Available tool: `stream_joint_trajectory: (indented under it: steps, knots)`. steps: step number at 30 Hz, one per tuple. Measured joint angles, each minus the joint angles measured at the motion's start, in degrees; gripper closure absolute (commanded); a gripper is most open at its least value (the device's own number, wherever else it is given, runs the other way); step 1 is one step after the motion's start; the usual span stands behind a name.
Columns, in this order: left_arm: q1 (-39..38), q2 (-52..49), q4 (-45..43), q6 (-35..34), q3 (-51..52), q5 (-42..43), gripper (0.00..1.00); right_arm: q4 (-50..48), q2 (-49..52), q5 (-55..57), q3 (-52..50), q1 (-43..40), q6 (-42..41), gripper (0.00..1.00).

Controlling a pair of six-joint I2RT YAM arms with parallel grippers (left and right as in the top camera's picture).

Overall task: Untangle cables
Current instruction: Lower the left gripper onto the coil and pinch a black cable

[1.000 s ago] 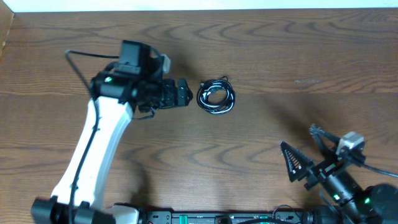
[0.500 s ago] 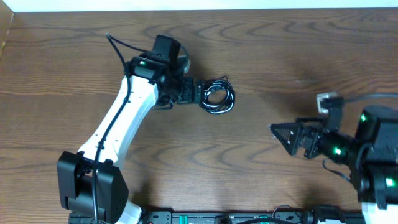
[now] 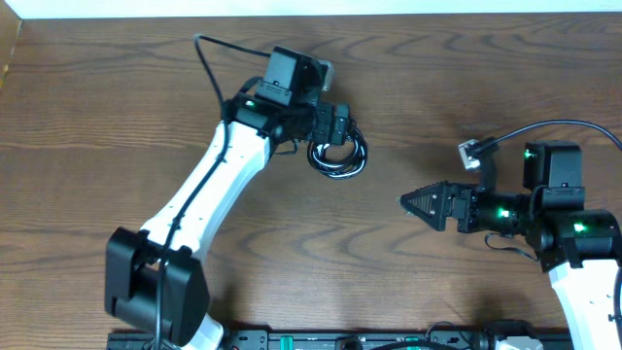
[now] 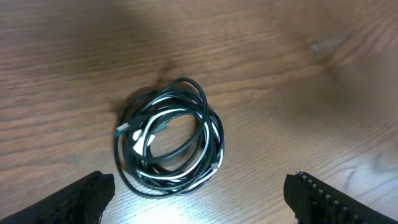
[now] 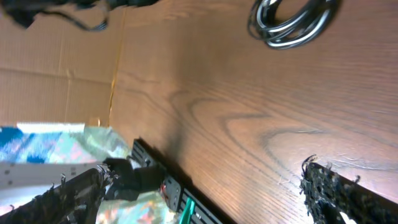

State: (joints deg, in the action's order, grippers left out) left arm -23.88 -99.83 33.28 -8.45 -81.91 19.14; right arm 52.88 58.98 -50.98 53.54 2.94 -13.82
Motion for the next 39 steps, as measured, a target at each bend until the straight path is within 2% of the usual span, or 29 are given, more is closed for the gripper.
stream_joint_trajectory:
  steps: [1,19,39]
  knots:
    - [-0.2,-0.57,-0.31,0.5,0.0,-0.02,0.17,-0.04,0.0,-0.07,0.0,0.46,0.0,0.01]
    - [-0.81,-10.49,-3.21,2.97,0.02,-0.22,0.41,-0.68,0.0,0.42,0.0,1.49,0.0,0.01]
    - [-3.41,-10.64,-4.74,9.16,0.02,-1.03,0.43,-0.42,0.0,3.23,0.0,1.55,0.0,0.01]
